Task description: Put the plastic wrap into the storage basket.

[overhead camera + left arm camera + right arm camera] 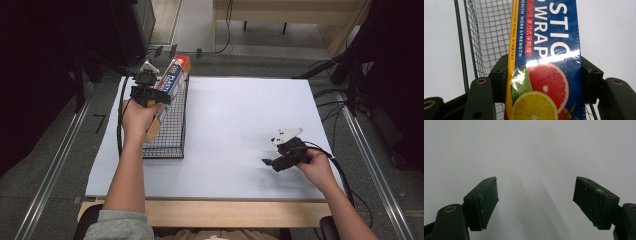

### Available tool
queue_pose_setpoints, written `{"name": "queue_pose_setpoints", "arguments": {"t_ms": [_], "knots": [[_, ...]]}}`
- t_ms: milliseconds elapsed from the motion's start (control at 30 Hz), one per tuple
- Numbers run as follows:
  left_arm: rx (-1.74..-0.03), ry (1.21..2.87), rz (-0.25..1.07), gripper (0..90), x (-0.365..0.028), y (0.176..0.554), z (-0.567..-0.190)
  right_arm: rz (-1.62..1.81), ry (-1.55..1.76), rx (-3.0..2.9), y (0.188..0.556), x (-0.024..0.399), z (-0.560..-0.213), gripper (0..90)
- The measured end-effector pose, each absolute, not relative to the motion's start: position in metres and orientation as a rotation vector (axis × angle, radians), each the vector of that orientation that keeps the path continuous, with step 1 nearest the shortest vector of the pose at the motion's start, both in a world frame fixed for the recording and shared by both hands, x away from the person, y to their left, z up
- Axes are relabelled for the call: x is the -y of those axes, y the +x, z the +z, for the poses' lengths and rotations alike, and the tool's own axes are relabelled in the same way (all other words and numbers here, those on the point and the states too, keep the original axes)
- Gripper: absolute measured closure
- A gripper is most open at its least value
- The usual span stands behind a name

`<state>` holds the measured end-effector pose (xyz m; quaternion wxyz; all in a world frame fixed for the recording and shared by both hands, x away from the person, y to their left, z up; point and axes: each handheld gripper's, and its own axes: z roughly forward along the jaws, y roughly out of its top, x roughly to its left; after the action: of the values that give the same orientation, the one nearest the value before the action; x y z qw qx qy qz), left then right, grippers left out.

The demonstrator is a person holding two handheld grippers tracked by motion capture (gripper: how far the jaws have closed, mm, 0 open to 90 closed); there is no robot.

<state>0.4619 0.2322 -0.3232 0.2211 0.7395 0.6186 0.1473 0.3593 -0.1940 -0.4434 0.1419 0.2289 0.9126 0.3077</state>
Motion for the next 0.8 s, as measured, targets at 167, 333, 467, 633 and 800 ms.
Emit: {"name": "queue_pose_setpoints", "arguments": {"t_ms": [167, 333, 467, 633, 800], "knots": [[-1.755, 1.998, 0.418, 39.5, -0.232, 0.468, -0.327, 0.890, 0.656, -2.633, 0.359, 0.194, -0.443, 20.6], [-1.814, 1.978, 0.423, 39.4, -0.232, 0.475, -0.337, 0.891, 0.650, -2.635, 0.358, 0.194, -0.442, 20.6], [-1.837, 1.980, 0.434, 39.4, -0.230, 0.479, -0.346, 0.888, 0.646, -2.638, 0.358, 0.194, -0.443, 20.6], [-1.871, 1.975, 0.428, 39.4, -0.228, 0.484, -0.354, 0.883, 0.632, -2.647, 0.358, 0.193, -0.443, 20.6], [-1.881, 1.965, 0.412, 39.4, -0.225, 0.486, -0.364, 0.876, 0.639, -2.644, 0.358, 0.193, -0.443, 20.6]]}}
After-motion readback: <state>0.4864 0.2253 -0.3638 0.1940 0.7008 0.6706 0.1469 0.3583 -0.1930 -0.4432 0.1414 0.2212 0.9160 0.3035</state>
